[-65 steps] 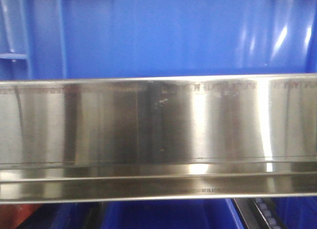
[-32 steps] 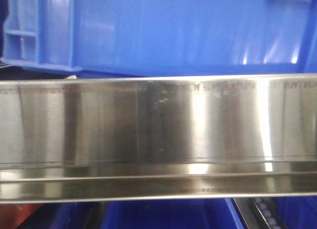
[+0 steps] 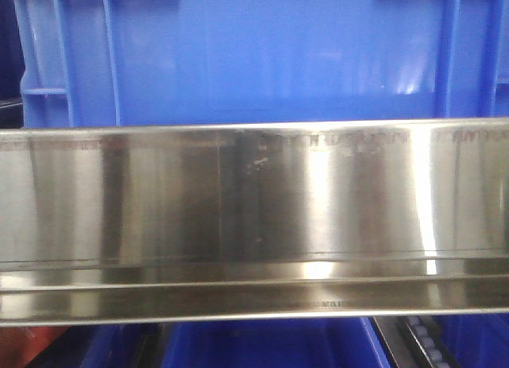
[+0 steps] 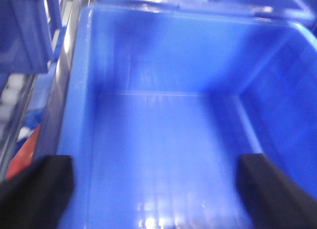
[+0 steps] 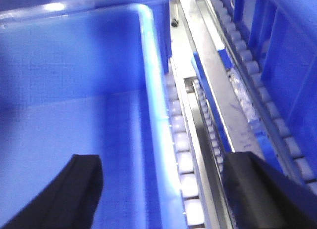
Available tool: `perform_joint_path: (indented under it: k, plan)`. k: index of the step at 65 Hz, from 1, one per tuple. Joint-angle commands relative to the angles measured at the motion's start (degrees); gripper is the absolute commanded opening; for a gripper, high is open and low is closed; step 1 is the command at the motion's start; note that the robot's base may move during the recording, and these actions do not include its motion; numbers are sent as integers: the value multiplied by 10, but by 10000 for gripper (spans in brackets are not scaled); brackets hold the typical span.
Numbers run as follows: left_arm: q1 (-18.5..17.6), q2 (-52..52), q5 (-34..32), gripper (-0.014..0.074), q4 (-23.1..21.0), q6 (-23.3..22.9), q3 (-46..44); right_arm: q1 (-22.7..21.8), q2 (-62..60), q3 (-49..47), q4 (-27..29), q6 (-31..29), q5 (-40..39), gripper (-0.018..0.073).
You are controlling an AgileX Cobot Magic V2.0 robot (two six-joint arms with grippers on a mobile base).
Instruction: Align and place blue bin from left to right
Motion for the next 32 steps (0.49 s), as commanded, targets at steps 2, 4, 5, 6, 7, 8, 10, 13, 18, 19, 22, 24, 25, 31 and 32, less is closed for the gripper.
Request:
perform_joint_path:
  k: [2,4,5,6,7,8,10,13,18,19,22,24,25,31,32]
  plan:
    - [-12,-22,17,363,1,3,-6,0,-23,-5,-11,-11,-8,225]
    - [-13,-27,21,307,1,6,-6,0,-27,-5,-11,-15,-8,175]
    - [-15,-28,24,278,1,8,-6,0,-29,-5,-11,-16,-8,150]
    - [-16,-30,28,249,1,12,-6,0,-31,-5,-11,-17,-8,125]
    - [-17,-32,28,221,1,16,-6,0,-33,-5,-11,-18,-8,102]
    - [-18,-33,30,193,1,19,-6,0,-34,-5,-11,-19,-6,78]
    - [-18,-37,31,124,1,20,-6,0,-41,-5,-11,-22,-6,22]
    - [-18,-43,31,43,1,20,-6,0,-48,-5,-11,-26,-6,-38]
    - [-18,-56,31,-97,1,20,-6,1,-65,-5,-10,-26,-6,-82]
    - [-18,-57,31,-113,1,20,-6,1,-68,-5,-10,-26,-6,-78]
    - [-18,-67,32,-111,0,20,-6,2,-77,-5,-10,-26,-6,-77]
    - [-18,-71,37,-111,-1,20,-6,3,-83,-5,-10,-26,-6,-78]
    - [-18,-74,40,-111,-3,20,-6,4,-86,-5,-10,-26,-6,-78]
    - [-18,-88,83,-111,-8,23,-6,7,-100,-2,-8,-27,3,-78]
    - [-18,-90,88,-111,-10,23,-6,7,-101,-1,-8,-27,6,-78]
